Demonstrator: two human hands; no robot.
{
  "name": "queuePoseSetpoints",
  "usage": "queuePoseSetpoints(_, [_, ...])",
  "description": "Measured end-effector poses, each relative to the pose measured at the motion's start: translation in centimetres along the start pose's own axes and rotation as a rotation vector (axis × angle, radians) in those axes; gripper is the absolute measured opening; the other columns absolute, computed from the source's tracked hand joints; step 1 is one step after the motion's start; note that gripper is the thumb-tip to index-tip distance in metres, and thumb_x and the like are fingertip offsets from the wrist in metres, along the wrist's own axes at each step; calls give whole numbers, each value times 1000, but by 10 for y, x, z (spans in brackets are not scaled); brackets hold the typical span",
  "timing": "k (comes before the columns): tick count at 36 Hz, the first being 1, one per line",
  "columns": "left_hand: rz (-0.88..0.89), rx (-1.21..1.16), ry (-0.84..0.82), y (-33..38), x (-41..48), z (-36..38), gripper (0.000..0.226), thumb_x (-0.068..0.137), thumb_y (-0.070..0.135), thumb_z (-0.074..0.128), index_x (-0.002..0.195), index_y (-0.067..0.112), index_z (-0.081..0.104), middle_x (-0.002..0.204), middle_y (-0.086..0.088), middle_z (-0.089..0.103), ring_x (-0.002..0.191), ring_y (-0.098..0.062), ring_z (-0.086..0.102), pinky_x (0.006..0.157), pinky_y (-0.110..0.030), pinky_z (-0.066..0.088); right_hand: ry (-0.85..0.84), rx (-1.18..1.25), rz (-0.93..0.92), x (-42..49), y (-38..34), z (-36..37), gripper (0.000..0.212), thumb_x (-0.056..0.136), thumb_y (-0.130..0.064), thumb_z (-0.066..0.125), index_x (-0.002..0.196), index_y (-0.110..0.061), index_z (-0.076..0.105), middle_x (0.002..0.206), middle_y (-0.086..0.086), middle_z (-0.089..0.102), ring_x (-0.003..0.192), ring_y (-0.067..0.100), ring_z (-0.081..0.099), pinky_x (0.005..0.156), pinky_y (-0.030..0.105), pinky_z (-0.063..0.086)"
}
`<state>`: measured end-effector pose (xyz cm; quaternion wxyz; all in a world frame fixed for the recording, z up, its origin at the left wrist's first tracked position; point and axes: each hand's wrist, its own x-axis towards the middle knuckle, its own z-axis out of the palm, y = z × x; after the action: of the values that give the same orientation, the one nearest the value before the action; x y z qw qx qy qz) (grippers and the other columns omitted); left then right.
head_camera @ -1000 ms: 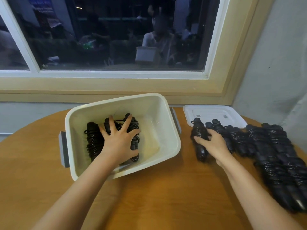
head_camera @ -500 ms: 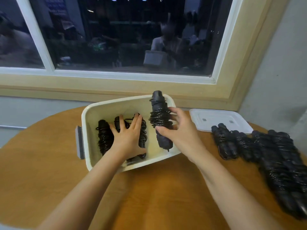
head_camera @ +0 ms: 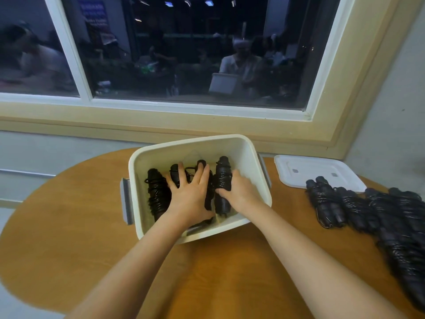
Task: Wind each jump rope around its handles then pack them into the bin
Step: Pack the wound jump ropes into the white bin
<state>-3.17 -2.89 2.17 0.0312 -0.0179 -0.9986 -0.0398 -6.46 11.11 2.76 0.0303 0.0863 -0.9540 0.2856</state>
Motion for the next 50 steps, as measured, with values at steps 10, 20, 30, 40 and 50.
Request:
queuePoseSetpoints(10, [12, 63, 21, -3, 3, 0, 108, 87, 55, 61, 155, 26, -18, 164, 0, -19, 143, -47, -24, 107, -73, -9, 246, -536, -683, -17, 14, -45, 47, 99, -51, 40, 99, -12, 67, 90, 1, 66, 85, 19, 64, 59, 26, 50])
queuePoseSetpoints(20, [102, 203, 230, 11, 6, -6, 73, 96, 56, 46, 156, 24, 16, 164, -6, 14, 148, -47, 2, 111, -72, 0, 93, -737, -903, -23, 94, -55, 74, 98, -71, 19, 79, -26, 74, 86, -16, 73, 120, 14, 58, 122, 50, -2])
queuePoseSetpoints(30, [548, 413, 219, 37, 32, -1, 39, 99, 51, 34, 126, 34, 57, 140, 0, 48, 131, -42, 40, 111, -75, 11, 352, -642, -1093, -30, 104, -45, 61, 101, -60, 37, 70, -20, 70, 70, -10, 67, 99, 17, 65, 119, 55, 22])
queuePoseSetpoints(40, [423, 464, 185, 46, 33, 6, 43, 98, 49, 39, 135, 30, 49, 156, 3, 27, 141, -57, 10, 103, -79, -8, 498, -652, -1132, -26, 108, -32, 58, 101, -56, 44, 66, -16, 68, 64, -5, 63, 74, 14, 60, 118, 52, 29])
queuePoseSetpoints(50, [327, 415, 153, 46, 31, 2, 57, 90, 57, 46, 140, 30, 46, 150, 3, 30, 132, -47, 33, 104, -79, -2, 633, -679, -1086, -31, 107, -18, 62, 99, -59, 45, 63, -14, 67, 60, -2, 60, 66, 15, 57, 110, 54, 40])
